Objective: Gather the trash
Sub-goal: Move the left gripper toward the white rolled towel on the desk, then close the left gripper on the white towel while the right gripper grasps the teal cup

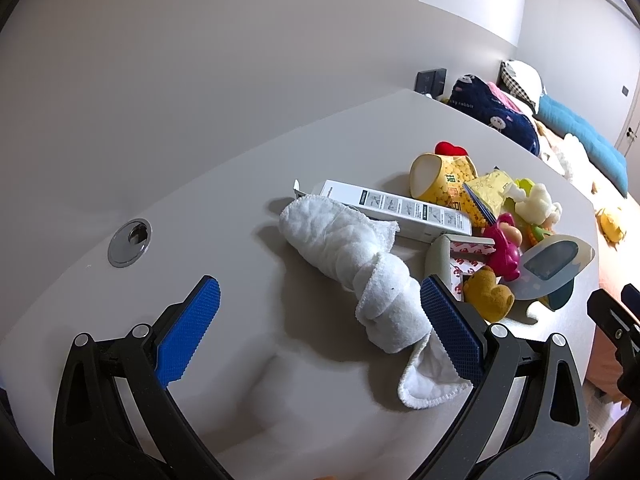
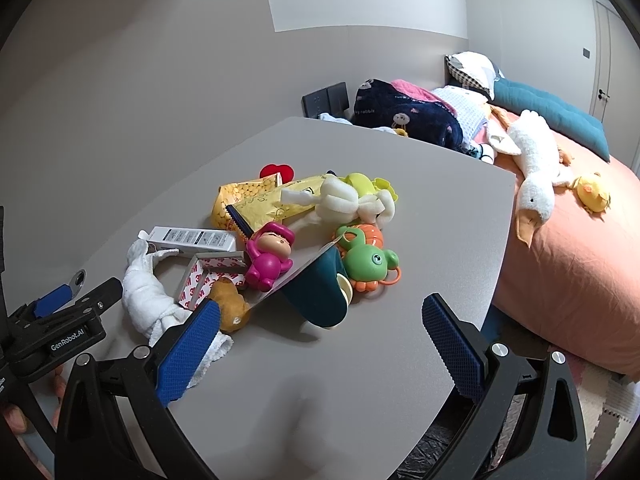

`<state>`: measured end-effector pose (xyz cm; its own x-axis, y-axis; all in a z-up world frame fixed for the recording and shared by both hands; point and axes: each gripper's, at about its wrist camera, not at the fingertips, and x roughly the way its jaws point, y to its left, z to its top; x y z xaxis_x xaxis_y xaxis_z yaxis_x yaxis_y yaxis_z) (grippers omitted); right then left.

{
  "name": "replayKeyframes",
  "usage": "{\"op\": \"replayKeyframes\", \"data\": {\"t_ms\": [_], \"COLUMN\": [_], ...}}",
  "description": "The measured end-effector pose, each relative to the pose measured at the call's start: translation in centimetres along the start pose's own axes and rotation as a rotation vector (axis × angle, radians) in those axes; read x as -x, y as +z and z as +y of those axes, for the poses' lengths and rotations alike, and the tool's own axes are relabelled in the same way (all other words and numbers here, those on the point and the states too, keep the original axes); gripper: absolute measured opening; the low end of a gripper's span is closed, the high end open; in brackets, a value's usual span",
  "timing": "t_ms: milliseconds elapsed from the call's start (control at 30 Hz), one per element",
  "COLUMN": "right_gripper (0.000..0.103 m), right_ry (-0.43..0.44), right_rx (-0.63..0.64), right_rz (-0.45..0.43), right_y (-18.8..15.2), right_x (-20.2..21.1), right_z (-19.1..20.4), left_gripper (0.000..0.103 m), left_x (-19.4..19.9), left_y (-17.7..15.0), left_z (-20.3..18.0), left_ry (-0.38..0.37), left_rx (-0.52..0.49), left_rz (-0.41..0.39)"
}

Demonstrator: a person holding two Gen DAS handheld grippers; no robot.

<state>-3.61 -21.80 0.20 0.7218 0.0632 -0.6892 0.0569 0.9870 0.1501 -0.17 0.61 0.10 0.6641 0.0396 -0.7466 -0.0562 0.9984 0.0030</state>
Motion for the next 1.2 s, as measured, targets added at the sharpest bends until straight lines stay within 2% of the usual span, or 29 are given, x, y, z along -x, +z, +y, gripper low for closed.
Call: {"op": "replayKeyframes", "data": {"t_ms": [367,500,733,867,1033,1067,1200], "right_gripper": [0.101,0.101,0.100,0.096,0.087,0.082,0.074], "right_ry": [0.024,0.019,0.021,0.025,0.010,0.008,0.008], "right_rx": [-0.002,-0.012,-0.016,-0.009,0.009,0.010,0.024], "right_rz": [0.019,0.019,0.030,0.045,0.065,0.069,0.088], "right_y": [0.0,0.2,0.7,0.8,0.7,0.7,0.5], "right_x": [-0.7,-1.2,-3.2,-4.7,-6.0,-6.2,-6.9], "right_z": [0.1,-0.1,0.1,0.5,0.6,0.6,1.0], "left_gripper": [0.097,0.097,0.097,0.096,0.084,0.082,0.084], "left_x": [-1.0,-2.3,-5.0,-6.0,-7.0,-7.0,-7.0], "left_y": [0.2,0.8,1.3,1.5,1.3,1.2,0.8], "left_z": [0.3,0.0,-0.3,-0.2,0.2,0.3,0.4], "left_ry": [-0.008,-0.033,-0.017,-0.008,-0.018,-0.024,-0.021], "left_rx": [0.022,0.028,0.044,0.051,0.069,0.075,0.075], "left_rz": [0.020,0.041,0.086,0.102,0.134,0.135,0.153]}}
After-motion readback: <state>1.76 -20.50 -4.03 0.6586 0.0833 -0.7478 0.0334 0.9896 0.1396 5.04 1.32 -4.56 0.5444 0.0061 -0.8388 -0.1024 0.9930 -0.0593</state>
